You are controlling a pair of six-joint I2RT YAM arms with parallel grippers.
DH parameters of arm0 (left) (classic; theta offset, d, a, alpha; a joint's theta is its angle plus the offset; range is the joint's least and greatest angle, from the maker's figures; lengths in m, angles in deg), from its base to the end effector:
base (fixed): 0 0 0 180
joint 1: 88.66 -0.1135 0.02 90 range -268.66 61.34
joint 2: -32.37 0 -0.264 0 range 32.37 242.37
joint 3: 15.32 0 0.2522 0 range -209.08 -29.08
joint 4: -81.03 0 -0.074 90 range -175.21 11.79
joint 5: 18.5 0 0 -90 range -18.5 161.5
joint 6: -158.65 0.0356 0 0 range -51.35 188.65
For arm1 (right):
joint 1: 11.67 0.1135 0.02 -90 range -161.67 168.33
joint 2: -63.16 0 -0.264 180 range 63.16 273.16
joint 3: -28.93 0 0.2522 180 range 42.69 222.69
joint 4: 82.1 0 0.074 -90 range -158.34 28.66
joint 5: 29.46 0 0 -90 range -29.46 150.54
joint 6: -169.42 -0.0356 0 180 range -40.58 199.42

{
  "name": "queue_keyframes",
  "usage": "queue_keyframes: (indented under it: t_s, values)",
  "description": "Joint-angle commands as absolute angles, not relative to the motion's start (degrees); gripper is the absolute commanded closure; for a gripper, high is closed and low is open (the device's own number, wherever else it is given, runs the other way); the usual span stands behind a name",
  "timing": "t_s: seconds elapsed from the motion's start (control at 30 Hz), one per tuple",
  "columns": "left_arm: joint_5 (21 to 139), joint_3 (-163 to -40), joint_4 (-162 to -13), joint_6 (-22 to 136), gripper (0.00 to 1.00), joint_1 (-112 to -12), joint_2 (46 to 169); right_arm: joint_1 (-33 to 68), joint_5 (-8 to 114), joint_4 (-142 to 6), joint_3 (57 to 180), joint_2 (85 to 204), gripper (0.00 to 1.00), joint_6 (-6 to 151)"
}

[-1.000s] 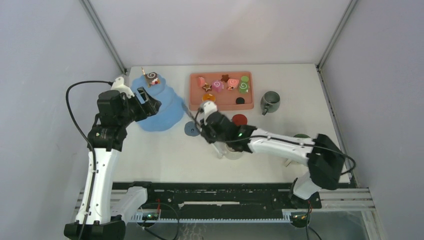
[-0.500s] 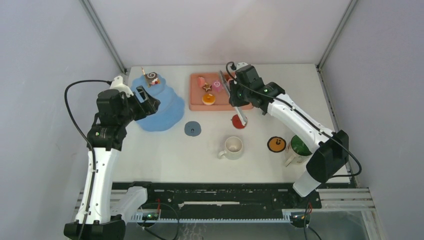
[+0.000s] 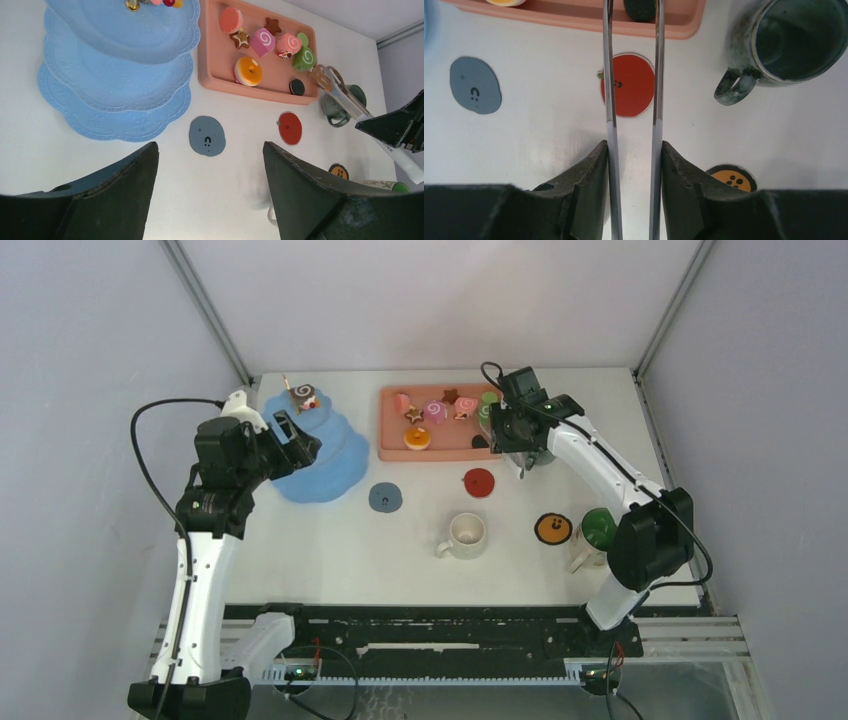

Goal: Serve the afternoon tea

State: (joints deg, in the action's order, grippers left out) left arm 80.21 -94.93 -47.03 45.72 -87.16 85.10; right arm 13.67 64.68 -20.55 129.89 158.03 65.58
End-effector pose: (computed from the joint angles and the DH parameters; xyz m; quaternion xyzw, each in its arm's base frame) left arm 0.1838 -0.0102 0.3914 -0.1163 0.8341 -0.1759 0.5096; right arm 0.3222 0.1497 0.3131 -0.0849 0.9506 0.0670 0.2911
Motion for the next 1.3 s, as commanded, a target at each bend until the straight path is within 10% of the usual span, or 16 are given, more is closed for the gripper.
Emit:
queue_keyframes:
  t_s: [0.0, 0.87, 1.27]
  values:
    - [80.80, -96.41, -49.35, 45.14, 0.19, -86.83, 84.91, 13.13, 65.37, -21.89, 130.84, 158.91, 0.51, 65.35]
    - [80.91, -95.01, -49.70, 45.17, 0.19, -86.79, 84.58, 15.53, 68.98, -19.55, 135.59, 166.64, 0.44, 65.81]
    - [80.74, -95.09, -49.70, 45.32, 0.19, -86.76, 84.46, 15.40, 67.44, -19.94, 135.88, 164.76, 0.60, 65.51]
